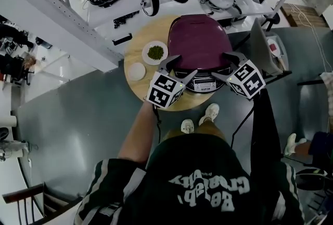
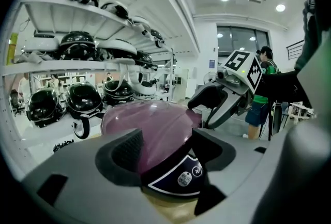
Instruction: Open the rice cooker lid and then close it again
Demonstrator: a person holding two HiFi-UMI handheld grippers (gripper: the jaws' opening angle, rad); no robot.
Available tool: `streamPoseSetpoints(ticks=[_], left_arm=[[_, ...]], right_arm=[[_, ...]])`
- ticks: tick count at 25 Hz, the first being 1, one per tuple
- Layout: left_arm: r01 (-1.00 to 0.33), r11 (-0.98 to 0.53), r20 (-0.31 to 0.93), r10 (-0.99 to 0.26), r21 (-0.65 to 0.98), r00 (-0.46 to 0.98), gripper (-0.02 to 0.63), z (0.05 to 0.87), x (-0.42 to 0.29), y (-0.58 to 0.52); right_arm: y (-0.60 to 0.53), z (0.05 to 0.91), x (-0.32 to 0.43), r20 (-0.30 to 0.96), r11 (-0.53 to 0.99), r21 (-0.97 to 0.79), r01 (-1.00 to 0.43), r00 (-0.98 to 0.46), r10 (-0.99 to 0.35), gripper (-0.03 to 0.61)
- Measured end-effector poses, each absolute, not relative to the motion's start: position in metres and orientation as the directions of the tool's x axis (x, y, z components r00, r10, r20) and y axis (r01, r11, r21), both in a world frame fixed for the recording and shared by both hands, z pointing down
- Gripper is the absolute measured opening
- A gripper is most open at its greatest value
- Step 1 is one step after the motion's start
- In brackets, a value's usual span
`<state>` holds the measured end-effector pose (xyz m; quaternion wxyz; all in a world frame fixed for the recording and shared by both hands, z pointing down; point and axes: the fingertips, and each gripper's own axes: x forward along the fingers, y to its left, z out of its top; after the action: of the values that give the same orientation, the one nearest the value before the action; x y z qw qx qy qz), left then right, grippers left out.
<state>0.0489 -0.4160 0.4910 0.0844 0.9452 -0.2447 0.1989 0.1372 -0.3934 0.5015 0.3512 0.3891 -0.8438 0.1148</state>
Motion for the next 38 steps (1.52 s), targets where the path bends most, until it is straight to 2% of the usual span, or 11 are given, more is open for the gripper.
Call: streamPoseSetpoints(ticks=[5,22,27,30,38], left_arm=[[-0.491,-0.866,0.444,-0.405,0.092,0.799,0.305,0.510,0.048,-0.414],[-0.503,-0.858,0.446,-0.414,0.100,0.794,0.322,0.518,0.053,-0.413],[-0.526,-0.848,0.429,-0.453,0.064,0.782,0.322,0.519,0.054,-0.413],[-0.543,-0.837,0.410,-0.473,0.068,0.780,0.328,0.517,0.053,-0.412],[-0.585,-0.811,0.308,-0.554,0.010,0.773,0.330,0.471,0.048,-0.415]], right_arm=[[-0.391,0.521,0.134,0.723,0.692,0.076,-0.718,-0.438,-0.534,0.364],[-0.393,0.529,0.130,0.721,0.650,0.010,-0.759,-0.445,-0.531,0.407],[-0.394,0.524,0.131,0.647,0.608,-0.025,-0.794,-0.476,-0.595,0.408],[-0.391,0.516,0.131,0.595,0.603,-0.024,-0.798,-0.496,-0.632,0.373],[-0.396,0.460,0.141,0.382,0.462,0.097,-0.882,-0.396,-0.835,0.393]])
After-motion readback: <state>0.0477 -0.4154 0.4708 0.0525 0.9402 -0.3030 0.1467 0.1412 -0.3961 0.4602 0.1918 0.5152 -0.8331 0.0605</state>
